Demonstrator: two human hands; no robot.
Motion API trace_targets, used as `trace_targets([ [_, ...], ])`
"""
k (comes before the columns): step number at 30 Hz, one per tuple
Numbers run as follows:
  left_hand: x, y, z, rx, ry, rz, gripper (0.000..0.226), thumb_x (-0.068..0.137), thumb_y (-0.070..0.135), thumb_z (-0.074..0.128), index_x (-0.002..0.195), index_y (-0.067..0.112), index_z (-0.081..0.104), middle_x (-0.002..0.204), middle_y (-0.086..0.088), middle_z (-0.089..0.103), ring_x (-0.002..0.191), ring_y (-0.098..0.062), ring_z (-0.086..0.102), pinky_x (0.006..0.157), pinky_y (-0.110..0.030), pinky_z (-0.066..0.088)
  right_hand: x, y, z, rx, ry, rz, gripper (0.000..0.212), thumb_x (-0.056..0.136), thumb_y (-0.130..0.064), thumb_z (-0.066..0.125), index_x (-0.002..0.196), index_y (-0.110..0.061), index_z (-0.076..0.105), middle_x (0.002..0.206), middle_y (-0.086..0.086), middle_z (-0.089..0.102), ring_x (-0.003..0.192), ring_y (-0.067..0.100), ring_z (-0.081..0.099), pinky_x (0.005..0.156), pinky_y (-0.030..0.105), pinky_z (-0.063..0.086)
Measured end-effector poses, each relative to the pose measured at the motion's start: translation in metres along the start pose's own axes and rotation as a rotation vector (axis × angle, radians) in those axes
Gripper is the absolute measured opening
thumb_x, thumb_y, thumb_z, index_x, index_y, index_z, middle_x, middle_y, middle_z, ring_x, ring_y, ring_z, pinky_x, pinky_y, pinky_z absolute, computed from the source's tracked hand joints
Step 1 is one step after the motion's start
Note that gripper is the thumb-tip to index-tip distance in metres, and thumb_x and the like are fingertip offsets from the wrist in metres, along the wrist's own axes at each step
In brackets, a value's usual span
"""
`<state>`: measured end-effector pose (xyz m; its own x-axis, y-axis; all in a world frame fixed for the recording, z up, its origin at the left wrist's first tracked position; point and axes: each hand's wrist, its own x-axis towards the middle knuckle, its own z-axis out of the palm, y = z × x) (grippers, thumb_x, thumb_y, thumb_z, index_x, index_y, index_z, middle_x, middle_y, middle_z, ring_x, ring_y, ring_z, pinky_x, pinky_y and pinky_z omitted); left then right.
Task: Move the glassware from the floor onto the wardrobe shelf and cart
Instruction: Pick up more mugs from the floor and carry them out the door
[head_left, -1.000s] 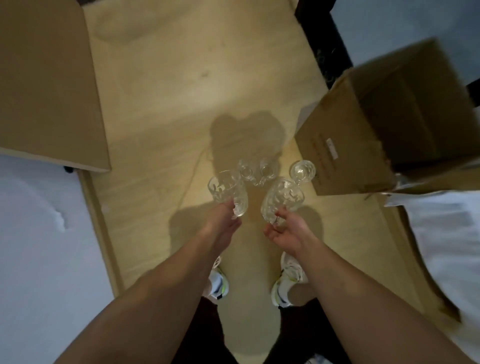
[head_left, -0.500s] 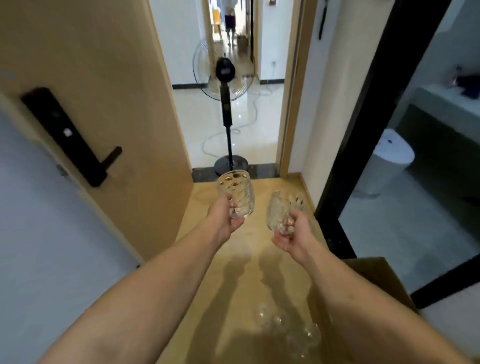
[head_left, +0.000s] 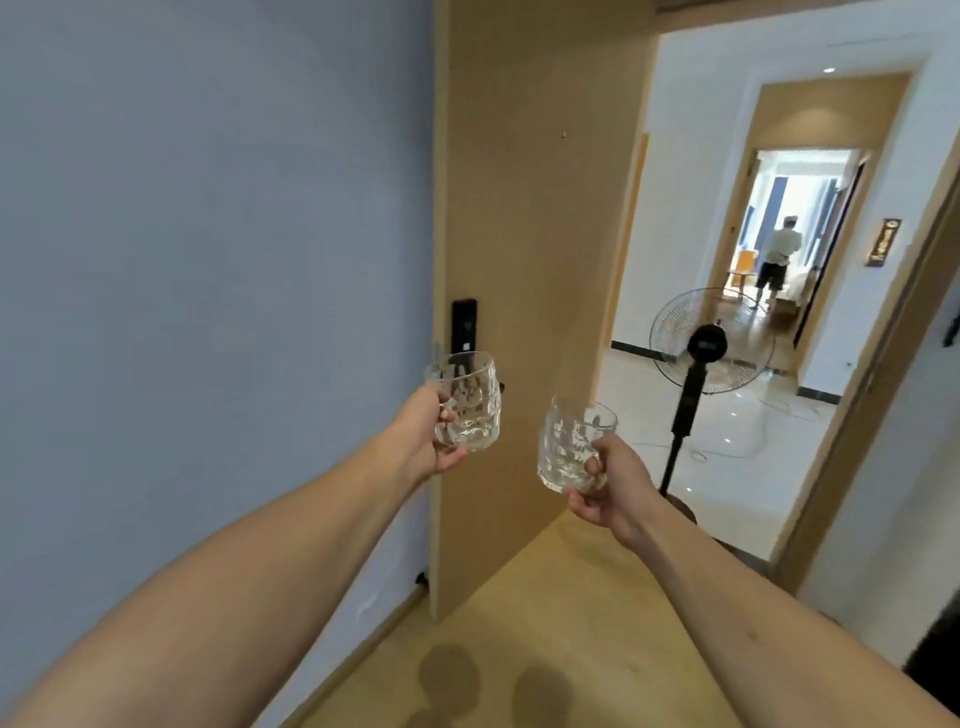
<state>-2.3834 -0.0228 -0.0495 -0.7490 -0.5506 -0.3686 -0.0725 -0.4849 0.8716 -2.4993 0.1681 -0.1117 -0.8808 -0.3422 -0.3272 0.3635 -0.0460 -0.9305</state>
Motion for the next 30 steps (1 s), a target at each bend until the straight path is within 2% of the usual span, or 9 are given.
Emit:
trace_targets([
  [3, -0.038, 0.026, -0.054, -0.044, 0.122, 0.089, 0.018, 0.092, 0.024, 0.050, 0.074, 0.020, 0.046, 0.073, 0.003, 0.046, 0.075, -0.021, 0.053, 0.100, -0.043, 0.052, -0.025, -0.008, 0.054, -0.080, -0.151, -0.032, 0.035, 0.092, -0.036, 0.048, 0.064, -0.017, 0.044, 0.070, 0.012, 0.056, 0.069, 0.027, 0.054, 0.064, 0.035, 0.054],
  [7, -0.098, 0.056, -0.137, -0.144, 0.285, 0.155, 0.005, 0.089, 0.023, 0.051, 0.088, 0.018, 0.051, 0.081, 0.004, 0.047, 0.091, -0.028, 0.051, 0.099, -0.044, 0.051, -0.068, -0.006, 0.139, -0.097, -0.336, -0.017, 0.037, 0.092, -0.034, 0.048, 0.060, -0.016, 0.042, 0.070, 0.014, 0.055, 0.060, 0.025, 0.053, 0.060, 0.031, 0.050],
  [12, -0.187, 0.074, -0.246, -0.239, 0.464, 0.233, 0.009, 0.089, 0.023, 0.053, 0.093, 0.015, 0.054, 0.089, 0.001, 0.051, 0.089, -0.031, 0.055, 0.098, -0.046, 0.052, -0.140, 0.018, 0.250, -0.150, -0.551, -0.007, 0.037, 0.091, -0.033, 0.048, 0.059, -0.017, 0.041, 0.066, 0.012, 0.051, 0.055, 0.024, 0.051, 0.058, 0.029, 0.049],
  [17, -0.305, 0.074, -0.374, -0.306, 0.642, 0.299, 0.008, 0.087, 0.022, 0.053, 0.090, 0.015, 0.053, 0.078, 0.001, 0.048, 0.089, -0.028, 0.054, 0.099, -0.042, 0.051, -0.257, 0.081, 0.370, -0.206, -0.796, 0.050, 0.036, 0.089, -0.033, 0.051, 0.058, -0.016, 0.042, 0.067, 0.012, 0.053, 0.060, 0.026, 0.054, 0.060, 0.031, 0.050],
  [23, -0.458, 0.059, -0.513, -0.420, 0.882, 0.409, 0.007, 0.081, 0.017, 0.053, 0.078, 0.014, 0.048, 0.071, 0.000, 0.045, 0.087, -0.024, 0.049, 0.098, -0.037, 0.050, -0.415, 0.167, 0.490, -0.257, -1.044, 0.108, 0.037, 0.088, -0.033, 0.052, 0.055, -0.017, 0.044, 0.069, 0.015, 0.059, 0.065, 0.028, 0.059, 0.063, 0.034, 0.053],
  [26, -0.532, 0.045, -0.570, -0.493, 0.997, 0.488, 0.008, 0.081, 0.015, 0.051, 0.074, 0.014, 0.047, 0.062, 0.001, 0.042, 0.074, -0.020, 0.044, 0.085, -0.029, 0.044, -0.492, 0.202, 0.538, -0.285, -1.166, 0.124, 0.035, 0.089, -0.033, 0.053, 0.059, -0.016, 0.045, 0.072, 0.015, 0.060, 0.069, 0.029, 0.060, 0.064, 0.035, 0.054],
  [28, -0.580, 0.032, -0.601, -0.536, 1.077, 0.525, 0.009, 0.079, 0.014, 0.051, 0.071, 0.014, 0.047, 0.058, 0.002, 0.041, 0.065, -0.018, 0.042, 0.075, -0.028, 0.040, -0.541, 0.226, 0.564, -0.309, -1.234, 0.147, 0.035, 0.089, -0.033, 0.053, 0.059, -0.016, 0.045, 0.075, 0.016, 0.061, 0.071, 0.030, 0.061, 0.064, 0.035, 0.055],
  [30, -0.625, 0.017, -0.626, -0.561, 1.182, 0.527, 0.009, 0.078, 0.014, 0.051, 0.071, 0.015, 0.047, 0.057, 0.003, 0.041, 0.064, -0.018, 0.045, 0.078, -0.028, 0.043, -0.589, 0.250, 0.583, -0.351, -1.308, 0.176, 0.035, 0.090, -0.033, 0.052, 0.060, -0.016, 0.045, 0.077, 0.017, 0.061, 0.071, 0.030, 0.061, 0.064, 0.035, 0.055],
])
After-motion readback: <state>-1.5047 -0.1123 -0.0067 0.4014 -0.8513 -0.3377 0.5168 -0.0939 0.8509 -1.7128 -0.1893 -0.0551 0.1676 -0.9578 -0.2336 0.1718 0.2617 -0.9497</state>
